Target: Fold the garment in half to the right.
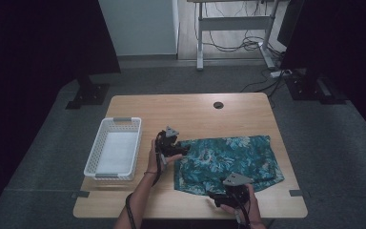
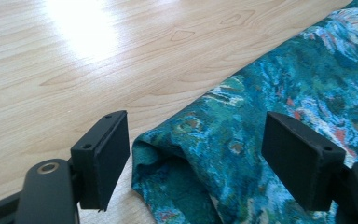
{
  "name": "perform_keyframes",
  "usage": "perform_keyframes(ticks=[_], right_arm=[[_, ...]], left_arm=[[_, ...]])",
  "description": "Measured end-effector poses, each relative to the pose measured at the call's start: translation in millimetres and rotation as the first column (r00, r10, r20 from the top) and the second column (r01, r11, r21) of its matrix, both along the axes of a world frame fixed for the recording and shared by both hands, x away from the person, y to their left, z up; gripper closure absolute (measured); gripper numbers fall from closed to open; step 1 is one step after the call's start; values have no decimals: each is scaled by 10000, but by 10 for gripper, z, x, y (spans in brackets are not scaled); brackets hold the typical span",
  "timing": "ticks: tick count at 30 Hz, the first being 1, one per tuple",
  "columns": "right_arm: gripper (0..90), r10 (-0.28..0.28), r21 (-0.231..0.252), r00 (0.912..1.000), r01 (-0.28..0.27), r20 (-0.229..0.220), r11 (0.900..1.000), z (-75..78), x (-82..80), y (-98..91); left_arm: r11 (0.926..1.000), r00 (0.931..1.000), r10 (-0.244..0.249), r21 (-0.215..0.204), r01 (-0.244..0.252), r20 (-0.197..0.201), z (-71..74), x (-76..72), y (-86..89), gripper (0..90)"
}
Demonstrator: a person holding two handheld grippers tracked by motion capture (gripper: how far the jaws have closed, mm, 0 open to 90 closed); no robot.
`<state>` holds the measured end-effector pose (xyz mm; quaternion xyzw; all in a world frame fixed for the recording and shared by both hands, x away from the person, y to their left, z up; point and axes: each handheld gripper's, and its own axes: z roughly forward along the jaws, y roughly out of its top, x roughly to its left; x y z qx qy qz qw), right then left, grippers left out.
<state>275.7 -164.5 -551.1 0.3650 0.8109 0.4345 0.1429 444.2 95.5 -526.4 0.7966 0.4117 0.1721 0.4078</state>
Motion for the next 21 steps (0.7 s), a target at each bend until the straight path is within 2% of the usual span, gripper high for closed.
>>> perform_keyframes(ticks=[10,21], right_arm=[[253,24,-18,10000,-24,-11,10000,-6,1,9],[253,38,-26,10000,-38,14,10000,-4,-4,12]], left_arm=[[9999,9999,-13,165,15,-143,-73,45,-7,236],[9994,9995,-92,338,103,-304,-149,46,-65,283]])
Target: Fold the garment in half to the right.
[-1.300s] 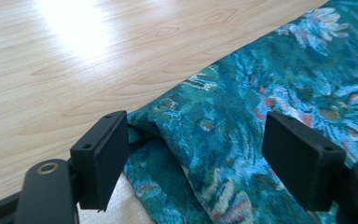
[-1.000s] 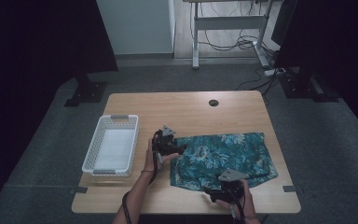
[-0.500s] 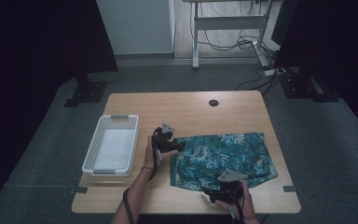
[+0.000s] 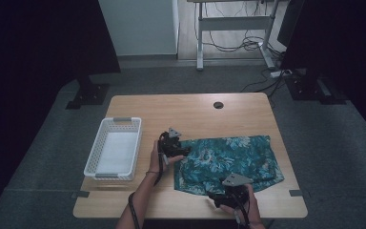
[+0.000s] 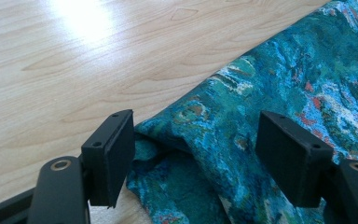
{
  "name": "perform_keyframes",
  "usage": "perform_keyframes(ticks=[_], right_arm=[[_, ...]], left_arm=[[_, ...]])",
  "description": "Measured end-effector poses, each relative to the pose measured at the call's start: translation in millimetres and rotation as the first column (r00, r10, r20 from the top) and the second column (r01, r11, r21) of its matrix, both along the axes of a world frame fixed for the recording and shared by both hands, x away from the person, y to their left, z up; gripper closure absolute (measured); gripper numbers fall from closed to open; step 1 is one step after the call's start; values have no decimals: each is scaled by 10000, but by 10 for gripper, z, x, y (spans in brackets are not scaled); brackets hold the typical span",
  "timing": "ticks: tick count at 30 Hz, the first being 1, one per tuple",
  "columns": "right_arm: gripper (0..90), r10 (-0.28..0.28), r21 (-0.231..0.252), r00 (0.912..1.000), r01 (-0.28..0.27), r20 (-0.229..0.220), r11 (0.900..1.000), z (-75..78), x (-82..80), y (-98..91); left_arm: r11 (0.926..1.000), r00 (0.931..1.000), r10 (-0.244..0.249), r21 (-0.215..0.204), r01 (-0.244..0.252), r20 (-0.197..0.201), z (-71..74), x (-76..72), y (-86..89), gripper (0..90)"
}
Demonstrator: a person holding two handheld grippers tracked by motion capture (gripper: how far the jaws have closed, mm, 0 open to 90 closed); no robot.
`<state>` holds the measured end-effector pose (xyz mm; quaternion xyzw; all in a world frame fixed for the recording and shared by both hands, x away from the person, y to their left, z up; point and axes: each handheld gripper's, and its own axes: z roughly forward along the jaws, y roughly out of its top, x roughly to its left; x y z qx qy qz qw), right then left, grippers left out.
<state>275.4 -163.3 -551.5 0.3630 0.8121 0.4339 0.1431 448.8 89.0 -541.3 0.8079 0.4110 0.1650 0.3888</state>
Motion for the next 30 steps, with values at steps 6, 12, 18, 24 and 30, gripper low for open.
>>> perform_keyframes(ticks=[6,12,18,24,30], right_arm=[[253,11,-28,10000,-11,-1,10000,-3,-2,5],[253,10,-46,10000,-10,7,10000,-8,-1,10],[253,-3,-59,10000,3,12,10000,-7,-5,11],[253,-2,-121,10000,2,12,9999,-13,-7,17],[253,5,-131,10000,-5,14,9999,-15,-6,17]], left_arm=[[10000,10000,18,26,-18,-95,-61,-3,-14,290],[10000,9999,-31,80,32,-99,-69,0,-9,289],[9999,9999,-74,140,76,-135,-97,3,-22,286],[9995,9998,-190,252,191,-52,-102,6,-23,284],[9996,9992,175,234,-183,351,-56,27,24,279]])
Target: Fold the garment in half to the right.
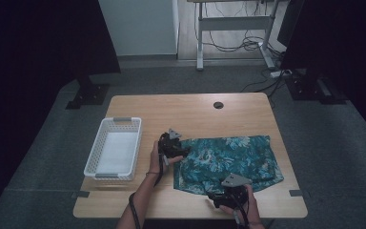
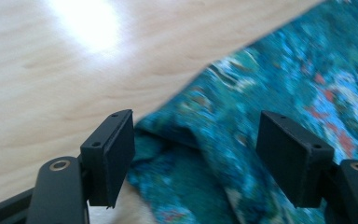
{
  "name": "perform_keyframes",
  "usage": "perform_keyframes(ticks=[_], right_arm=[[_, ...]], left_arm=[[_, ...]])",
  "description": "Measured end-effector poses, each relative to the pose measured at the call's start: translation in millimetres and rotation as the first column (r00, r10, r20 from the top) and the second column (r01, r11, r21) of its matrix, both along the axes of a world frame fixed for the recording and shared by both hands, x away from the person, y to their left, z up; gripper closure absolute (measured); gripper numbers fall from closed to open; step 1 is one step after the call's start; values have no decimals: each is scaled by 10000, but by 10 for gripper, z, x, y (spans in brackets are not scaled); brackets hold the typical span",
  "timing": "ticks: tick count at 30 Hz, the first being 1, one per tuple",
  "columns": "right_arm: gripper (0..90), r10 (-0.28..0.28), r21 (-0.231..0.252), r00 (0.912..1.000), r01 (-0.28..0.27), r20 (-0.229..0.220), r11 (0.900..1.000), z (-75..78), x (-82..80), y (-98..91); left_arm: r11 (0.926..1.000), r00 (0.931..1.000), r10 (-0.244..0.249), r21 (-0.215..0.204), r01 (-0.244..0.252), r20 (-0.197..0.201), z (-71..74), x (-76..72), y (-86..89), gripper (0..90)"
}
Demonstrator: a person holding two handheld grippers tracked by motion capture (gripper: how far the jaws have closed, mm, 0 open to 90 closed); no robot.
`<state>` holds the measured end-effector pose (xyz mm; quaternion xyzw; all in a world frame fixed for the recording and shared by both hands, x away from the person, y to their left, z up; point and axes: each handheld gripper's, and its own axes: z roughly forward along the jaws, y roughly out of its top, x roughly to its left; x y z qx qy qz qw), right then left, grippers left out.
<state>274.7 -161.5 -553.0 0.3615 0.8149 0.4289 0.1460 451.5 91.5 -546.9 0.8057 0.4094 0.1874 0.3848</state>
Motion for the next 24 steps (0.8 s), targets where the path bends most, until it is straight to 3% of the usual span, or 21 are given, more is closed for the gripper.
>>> perform_keyframes(ticks=[8,14,20,24], right_arm=[[253,18,-13,10000,-18,3,10000,-2,-3,9],[253,24,-31,10000,-24,0,10000,-3,-5,13],[253,21,-46,10000,-21,8,10000,-4,-8,22],[252,29,-70,10000,-28,28,10000,-6,-17,30]], left_arm=[[10000,9992,71,25,-70,-401,-54,42,3,265],[9999,9995,-15,128,19,-320,-52,31,-19,305],[9993,9992,-359,-139,356,-174,-56,-18,-30,581],[9979,9980,-486,-452,468,-392,-55,-35,-41,735]])
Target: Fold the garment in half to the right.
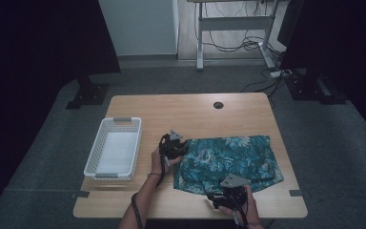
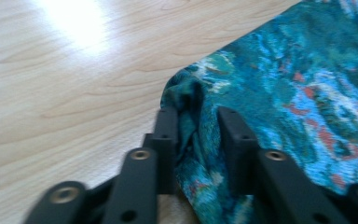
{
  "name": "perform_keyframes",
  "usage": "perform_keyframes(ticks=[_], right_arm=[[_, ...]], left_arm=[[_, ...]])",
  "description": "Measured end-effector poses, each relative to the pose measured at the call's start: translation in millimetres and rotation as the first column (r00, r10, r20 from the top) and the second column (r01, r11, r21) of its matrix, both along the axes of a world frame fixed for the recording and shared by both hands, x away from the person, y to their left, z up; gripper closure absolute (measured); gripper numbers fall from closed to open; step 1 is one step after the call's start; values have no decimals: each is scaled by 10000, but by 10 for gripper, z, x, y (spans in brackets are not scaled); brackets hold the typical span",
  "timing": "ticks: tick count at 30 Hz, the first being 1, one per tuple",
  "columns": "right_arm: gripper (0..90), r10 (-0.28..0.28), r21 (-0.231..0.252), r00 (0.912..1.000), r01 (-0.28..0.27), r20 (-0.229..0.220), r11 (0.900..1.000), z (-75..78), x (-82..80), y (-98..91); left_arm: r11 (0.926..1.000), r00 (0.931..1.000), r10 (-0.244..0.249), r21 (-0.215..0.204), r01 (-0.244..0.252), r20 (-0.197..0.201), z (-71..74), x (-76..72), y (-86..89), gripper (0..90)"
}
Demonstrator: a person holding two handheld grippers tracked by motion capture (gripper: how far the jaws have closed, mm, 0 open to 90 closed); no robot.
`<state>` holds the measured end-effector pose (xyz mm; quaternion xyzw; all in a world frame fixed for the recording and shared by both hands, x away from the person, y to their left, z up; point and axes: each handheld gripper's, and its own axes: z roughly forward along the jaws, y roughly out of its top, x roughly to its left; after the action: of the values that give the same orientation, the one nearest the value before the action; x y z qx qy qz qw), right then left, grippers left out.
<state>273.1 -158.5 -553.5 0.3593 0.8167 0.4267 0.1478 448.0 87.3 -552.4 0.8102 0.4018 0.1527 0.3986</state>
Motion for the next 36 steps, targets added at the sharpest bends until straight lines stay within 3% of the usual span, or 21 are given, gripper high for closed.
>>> perform_keyframes(ticks=[9,24,36], right_arm=[[252,-71,-15,10000,71,-5,10000,-10,9,-16],[252,27,28,10000,-27,-1,10000,-16,7,2],[250,184,84,9993,-187,325,9998,56,-51,70]], left_arm=[[9991,9980,135,-403,-160,-620,16,-7,9,831],[9970,9999,-128,-768,119,-113,256,-194,50,843],[9981,9999,-132,-598,135,53,346,-351,32,841]])
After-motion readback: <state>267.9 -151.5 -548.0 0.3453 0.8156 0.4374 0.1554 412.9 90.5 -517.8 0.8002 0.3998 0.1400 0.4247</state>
